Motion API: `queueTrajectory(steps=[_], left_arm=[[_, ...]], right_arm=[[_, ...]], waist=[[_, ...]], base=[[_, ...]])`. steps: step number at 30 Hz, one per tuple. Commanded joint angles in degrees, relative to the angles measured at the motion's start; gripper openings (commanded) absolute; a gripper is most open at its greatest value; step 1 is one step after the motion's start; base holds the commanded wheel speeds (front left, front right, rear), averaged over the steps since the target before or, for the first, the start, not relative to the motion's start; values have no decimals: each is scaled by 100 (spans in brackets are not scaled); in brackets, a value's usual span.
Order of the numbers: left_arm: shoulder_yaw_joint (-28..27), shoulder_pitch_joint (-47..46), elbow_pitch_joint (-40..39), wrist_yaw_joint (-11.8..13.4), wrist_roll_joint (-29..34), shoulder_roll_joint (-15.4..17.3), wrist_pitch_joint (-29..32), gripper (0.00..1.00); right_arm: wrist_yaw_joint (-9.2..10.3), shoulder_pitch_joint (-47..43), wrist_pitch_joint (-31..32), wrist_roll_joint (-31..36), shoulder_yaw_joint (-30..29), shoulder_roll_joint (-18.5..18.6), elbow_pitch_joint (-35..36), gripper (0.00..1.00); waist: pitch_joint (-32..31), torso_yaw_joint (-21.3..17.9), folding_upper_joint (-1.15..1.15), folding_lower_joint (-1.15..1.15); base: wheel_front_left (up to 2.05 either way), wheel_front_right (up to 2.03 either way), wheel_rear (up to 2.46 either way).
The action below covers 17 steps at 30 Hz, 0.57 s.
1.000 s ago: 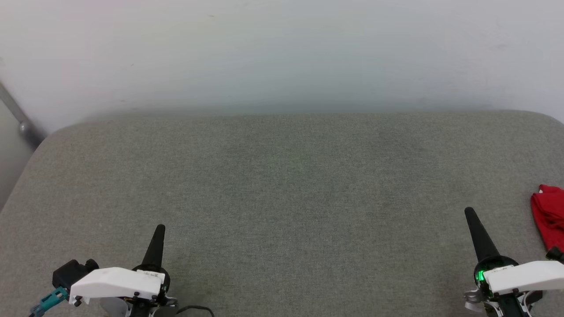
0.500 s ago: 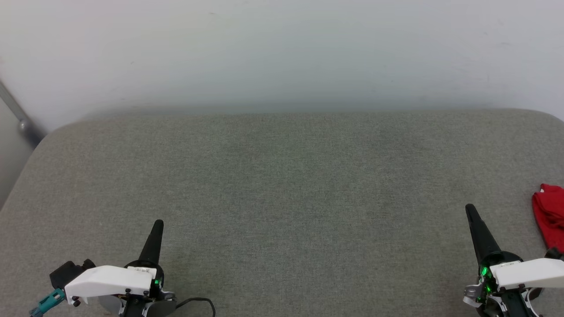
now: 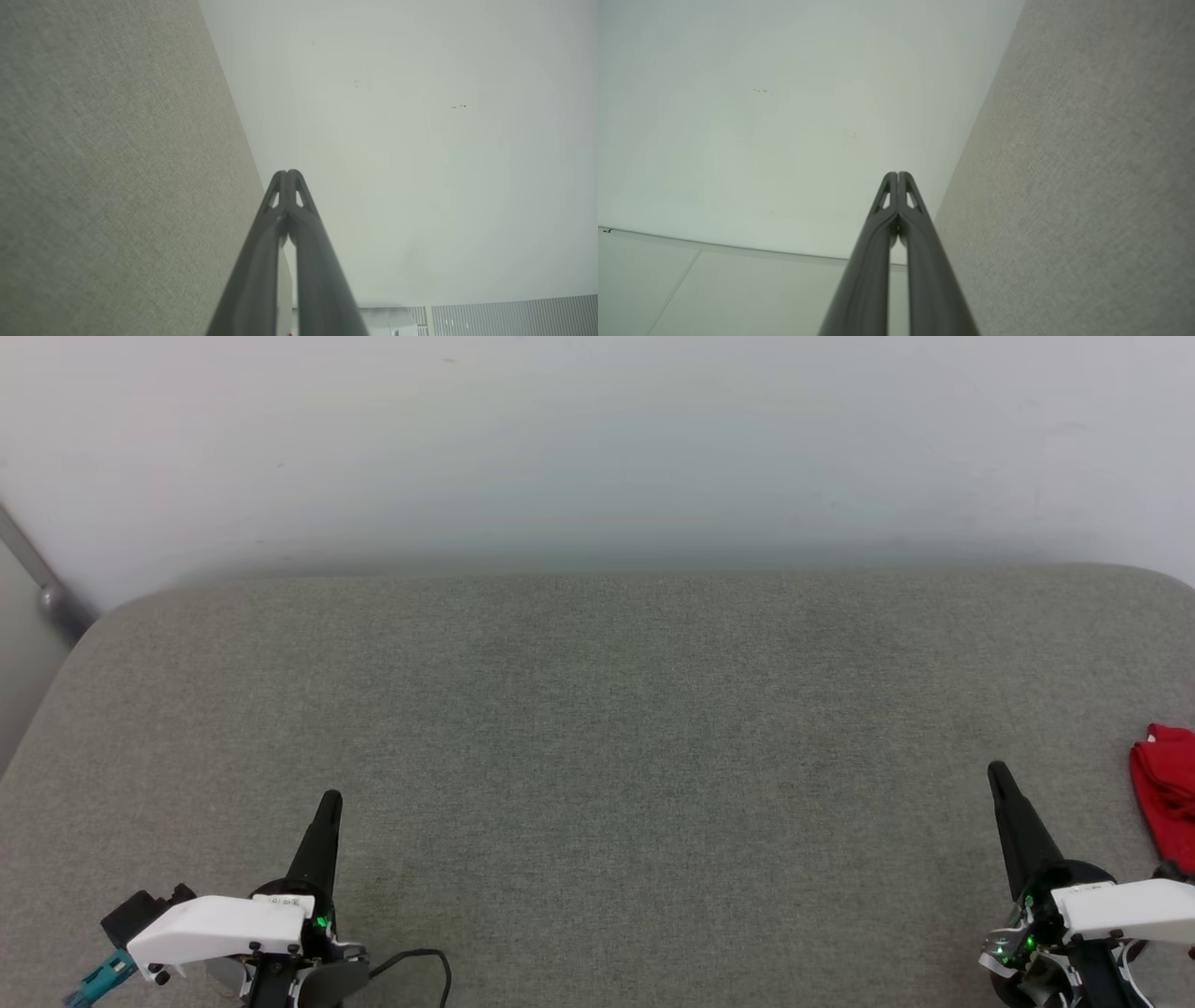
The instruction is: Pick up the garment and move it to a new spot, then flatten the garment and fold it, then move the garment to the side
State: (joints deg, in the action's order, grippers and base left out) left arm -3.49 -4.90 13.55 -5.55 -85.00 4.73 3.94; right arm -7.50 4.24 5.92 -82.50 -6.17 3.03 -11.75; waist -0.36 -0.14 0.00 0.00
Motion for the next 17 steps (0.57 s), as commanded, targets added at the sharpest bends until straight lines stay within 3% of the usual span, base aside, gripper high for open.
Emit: queueTrajectory(steps=[1,17], left_arm=[[-42,-88,0,-43,-82,-17,32,0],[-248,-140,46,-177,-634,-143,203,0]], right_arm=[[1,94,18,-103,-12,-10,-21,0],[2,207,58,-820,-37,-18,-202,0]], waist=[[2,0,0,0],[42,11,0,0]], base=[[0,0,0],[0,0,0]])
